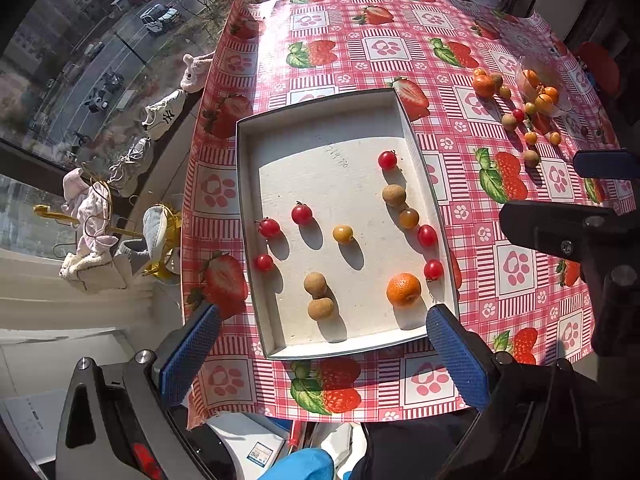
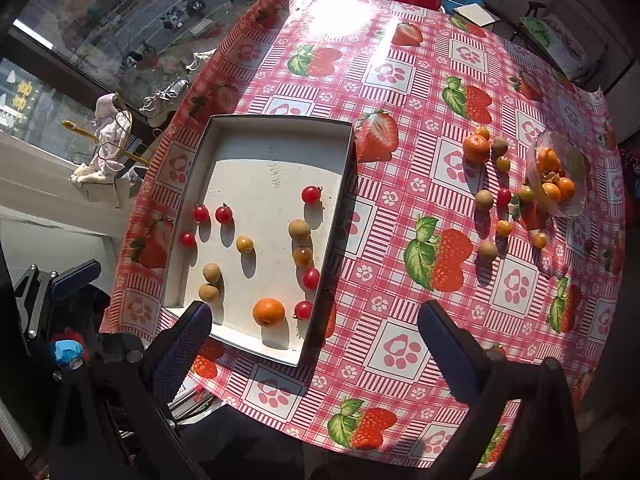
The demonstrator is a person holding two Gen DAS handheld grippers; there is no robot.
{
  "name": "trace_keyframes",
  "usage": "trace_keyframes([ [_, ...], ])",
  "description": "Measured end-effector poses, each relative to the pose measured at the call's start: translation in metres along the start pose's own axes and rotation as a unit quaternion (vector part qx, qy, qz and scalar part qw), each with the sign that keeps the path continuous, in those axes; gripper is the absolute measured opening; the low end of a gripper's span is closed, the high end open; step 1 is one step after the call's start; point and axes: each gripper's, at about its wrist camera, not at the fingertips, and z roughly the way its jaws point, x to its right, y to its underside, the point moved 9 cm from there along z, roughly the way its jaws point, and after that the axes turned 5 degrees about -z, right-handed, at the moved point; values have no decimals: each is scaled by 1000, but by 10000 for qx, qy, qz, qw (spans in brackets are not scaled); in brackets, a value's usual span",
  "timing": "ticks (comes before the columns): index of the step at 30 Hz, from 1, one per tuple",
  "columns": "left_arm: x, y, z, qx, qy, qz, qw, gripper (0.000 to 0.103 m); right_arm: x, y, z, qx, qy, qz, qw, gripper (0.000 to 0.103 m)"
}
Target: Organize fruits
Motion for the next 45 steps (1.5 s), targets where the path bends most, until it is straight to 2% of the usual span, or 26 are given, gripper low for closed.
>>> trace_keyframes([
  [8,-3,6,1,-67,23,-48,10000,103,-13,4,4,-100,104,-310,9994,103],
  [28,1,7,0,-61,29,97,9999,103,-15,15,12,-265,229,-549,9979,103],
  [45,3,5,-3,41,91,157,9998,103,-14,15,13,-290,222,-533,9979,103],
])
